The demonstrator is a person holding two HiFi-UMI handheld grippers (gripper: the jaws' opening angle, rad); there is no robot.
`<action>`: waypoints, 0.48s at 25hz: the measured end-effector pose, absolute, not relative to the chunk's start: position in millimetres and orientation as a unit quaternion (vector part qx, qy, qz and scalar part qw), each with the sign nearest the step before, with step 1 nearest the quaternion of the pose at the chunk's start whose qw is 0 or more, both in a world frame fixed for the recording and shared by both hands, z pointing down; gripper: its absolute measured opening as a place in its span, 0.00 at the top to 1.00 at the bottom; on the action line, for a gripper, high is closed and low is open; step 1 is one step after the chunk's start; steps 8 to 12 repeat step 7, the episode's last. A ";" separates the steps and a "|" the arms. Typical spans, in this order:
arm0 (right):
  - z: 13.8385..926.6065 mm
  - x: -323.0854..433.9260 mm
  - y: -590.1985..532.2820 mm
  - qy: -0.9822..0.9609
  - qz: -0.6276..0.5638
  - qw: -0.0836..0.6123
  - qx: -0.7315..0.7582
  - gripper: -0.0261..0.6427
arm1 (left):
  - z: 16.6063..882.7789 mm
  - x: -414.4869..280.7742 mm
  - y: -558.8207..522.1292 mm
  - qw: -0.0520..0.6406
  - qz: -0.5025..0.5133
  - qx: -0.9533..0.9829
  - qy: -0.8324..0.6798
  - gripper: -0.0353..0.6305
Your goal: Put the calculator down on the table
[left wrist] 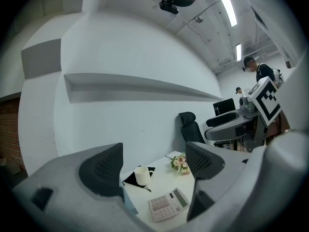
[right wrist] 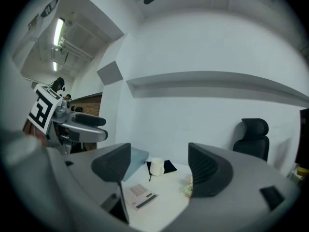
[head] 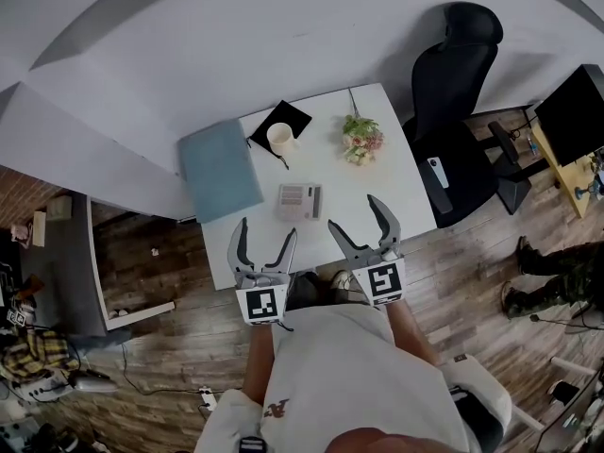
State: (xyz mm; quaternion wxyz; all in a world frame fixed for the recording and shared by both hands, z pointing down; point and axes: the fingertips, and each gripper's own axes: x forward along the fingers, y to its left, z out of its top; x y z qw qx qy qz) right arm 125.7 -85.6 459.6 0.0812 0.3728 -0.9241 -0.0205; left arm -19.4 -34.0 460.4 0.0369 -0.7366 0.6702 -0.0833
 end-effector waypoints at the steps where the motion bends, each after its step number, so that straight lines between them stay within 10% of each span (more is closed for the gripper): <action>1: 459.2 125.3 -87.9 -0.923 -0.023 0.081 0.376 0.42 | 460.0 -20.4 -37.6 0.038 -0.083 -0.738 0.669 0.32; 12: 453.8 112.8 -102.9 -0.918 -0.026 0.084 0.387 0.43 | 453.3 -33.6 -60.0 0.035 -0.075 -0.744 0.663 0.33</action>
